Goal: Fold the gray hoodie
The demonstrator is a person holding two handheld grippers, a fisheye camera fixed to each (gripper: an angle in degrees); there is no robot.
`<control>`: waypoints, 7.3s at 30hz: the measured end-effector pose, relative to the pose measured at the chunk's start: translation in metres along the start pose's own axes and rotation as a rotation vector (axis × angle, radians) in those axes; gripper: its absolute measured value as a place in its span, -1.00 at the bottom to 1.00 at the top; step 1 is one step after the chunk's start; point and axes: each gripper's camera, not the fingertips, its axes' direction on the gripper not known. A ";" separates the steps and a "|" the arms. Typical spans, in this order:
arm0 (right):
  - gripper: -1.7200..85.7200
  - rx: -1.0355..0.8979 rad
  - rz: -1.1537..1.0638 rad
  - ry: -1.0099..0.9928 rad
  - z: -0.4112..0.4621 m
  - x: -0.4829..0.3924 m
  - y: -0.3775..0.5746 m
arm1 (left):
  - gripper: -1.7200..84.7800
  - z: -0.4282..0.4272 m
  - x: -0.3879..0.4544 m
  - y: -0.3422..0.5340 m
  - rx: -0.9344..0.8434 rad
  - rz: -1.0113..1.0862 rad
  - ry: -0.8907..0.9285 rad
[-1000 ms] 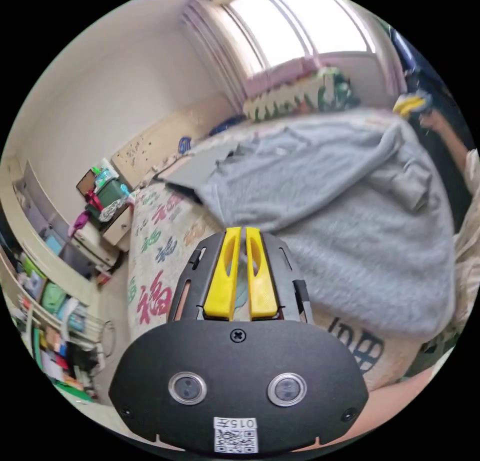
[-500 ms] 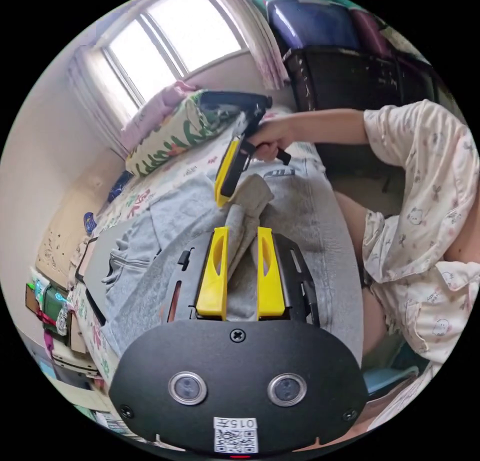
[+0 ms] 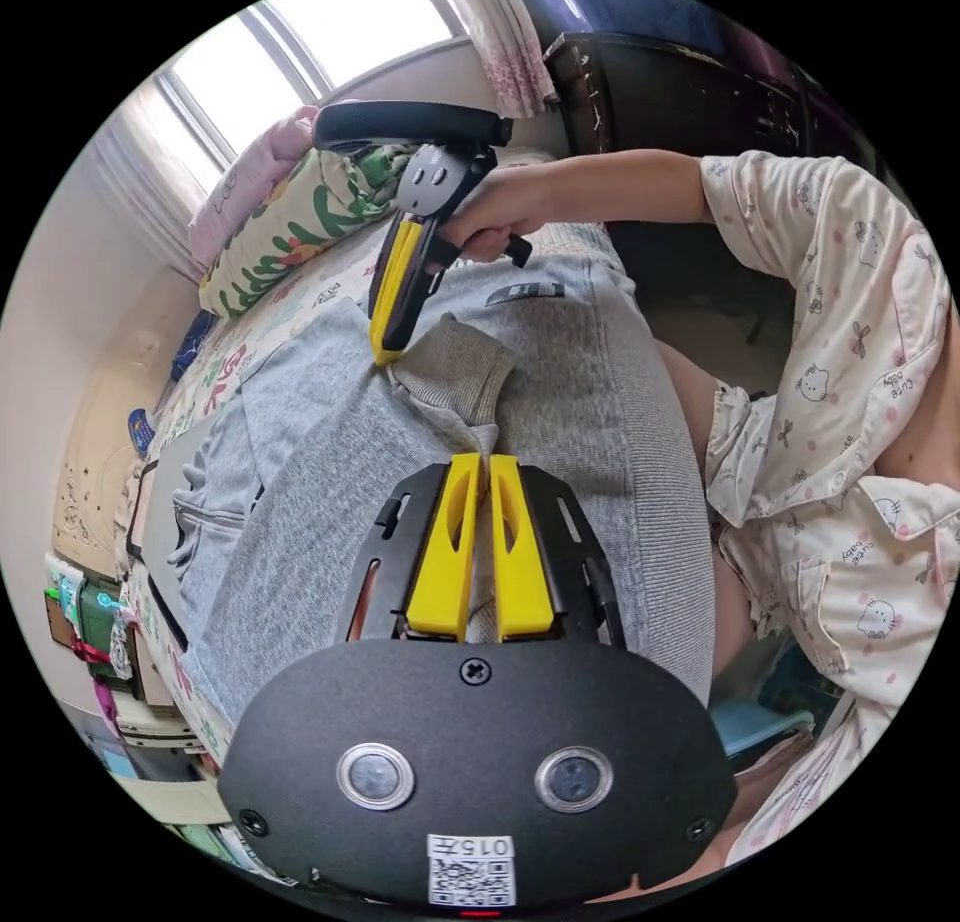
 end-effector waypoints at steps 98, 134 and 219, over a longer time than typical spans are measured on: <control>-0.95 0.175 -0.171 0.275 0.063 0.077 0.140 | -0.81 0.031 -0.054 -0.010 -0.017 -0.184 0.084; -0.73 -0.025 0.049 0.287 0.317 0.272 -0.404 | -0.71 0.158 -0.558 0.058 -0.157 -0.984 -0.277; -0.90 0.304 -0.157 0.051 -0.281 -0.324 0.170 | -0.90 -0.307 0.133 -0.193 0.564 -0.878 0.063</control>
